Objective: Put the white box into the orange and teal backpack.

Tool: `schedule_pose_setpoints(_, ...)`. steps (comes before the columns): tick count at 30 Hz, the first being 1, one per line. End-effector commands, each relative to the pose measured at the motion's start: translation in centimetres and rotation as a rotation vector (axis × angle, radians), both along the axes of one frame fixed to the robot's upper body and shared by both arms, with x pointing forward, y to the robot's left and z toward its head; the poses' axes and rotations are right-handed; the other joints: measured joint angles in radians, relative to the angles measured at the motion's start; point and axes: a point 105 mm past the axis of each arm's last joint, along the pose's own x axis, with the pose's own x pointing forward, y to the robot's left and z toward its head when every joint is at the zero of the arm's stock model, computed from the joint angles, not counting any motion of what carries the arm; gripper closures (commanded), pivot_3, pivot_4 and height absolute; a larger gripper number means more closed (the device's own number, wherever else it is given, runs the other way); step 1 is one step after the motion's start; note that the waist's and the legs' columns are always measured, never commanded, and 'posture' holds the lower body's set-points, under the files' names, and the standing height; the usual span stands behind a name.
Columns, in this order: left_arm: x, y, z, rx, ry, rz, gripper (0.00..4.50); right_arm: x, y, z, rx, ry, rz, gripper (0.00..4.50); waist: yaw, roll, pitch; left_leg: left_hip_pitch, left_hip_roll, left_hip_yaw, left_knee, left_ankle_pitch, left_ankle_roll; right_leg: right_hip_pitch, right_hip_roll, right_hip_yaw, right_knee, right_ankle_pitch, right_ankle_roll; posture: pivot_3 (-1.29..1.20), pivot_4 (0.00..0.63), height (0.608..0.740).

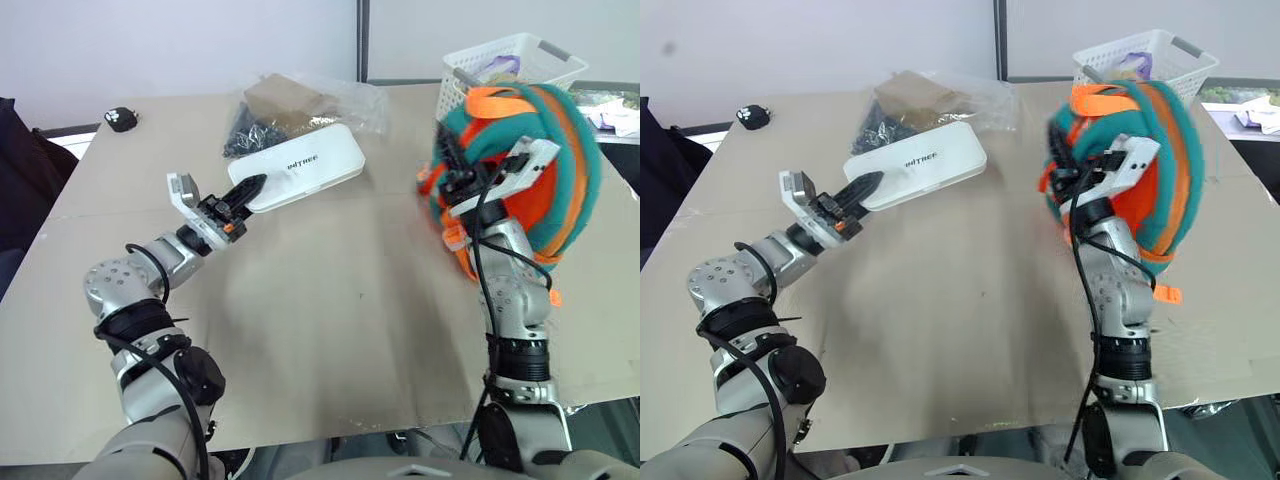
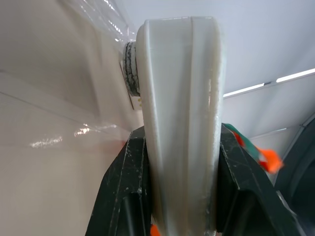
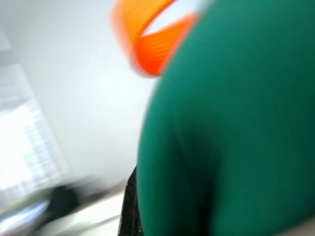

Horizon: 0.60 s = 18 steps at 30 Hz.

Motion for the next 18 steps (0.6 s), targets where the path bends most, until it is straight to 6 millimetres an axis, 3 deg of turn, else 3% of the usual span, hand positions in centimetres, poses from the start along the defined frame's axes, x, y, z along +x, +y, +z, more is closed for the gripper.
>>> schedule_pose_setpoints(1,-0.1,0.6,2.0,0.007,-0.097,0.023,3.58,-4.6,-0.7,0.8,-0.034,-0.035,0.244,4.41,0.003,0.000,0.000,0.000,0.000,0.000,0.000,0.000,0.000,0.000,0.000,0.000,-0.001,0.000,0.000,0.00,0.150,0.740)
schedule_pose_setpoints(6,-0.1,0.0,2.2,0.022,-0.132,0.004,3.58,-1.8,-5.2,-1.4,-0.190,0.030,-0.028,4.41,0.009,-0.001,0.001,0.001,-0.001,0.001,0.002,0.000,0.000,0.001,0.000,0.000,0.002,0.000,0.000,0.00,0.150,0.740)
schedule_pose_setpoints(12,-2.0,-1.8,4.8,0.033,-0.315,-0.107,3.58,-1.3,-4.8,-1.6,-0.172,0.021,-0.047,4.41,0.011,-0.001,0.001,0.001,0.000,0.002,0.003,0.000,0.000,0.001,0.000,0.001,0.003,0.001,-0.001,0.00,0.150,0.740)
schedule_pose_setpoints(18,-2.3,-2.6,7.0,0.085,-0.454,-0.104,3.58,-1.3,-4.9,-2.0,-0.154,0.027,-0.069,4.41,0.013,-0.001,0.001,0.001,0.000,0.002,0.003,0.000,0.000,0.001,0.000,0.001,0.002,0.001,-0.001,0.00,0.150,0.740)
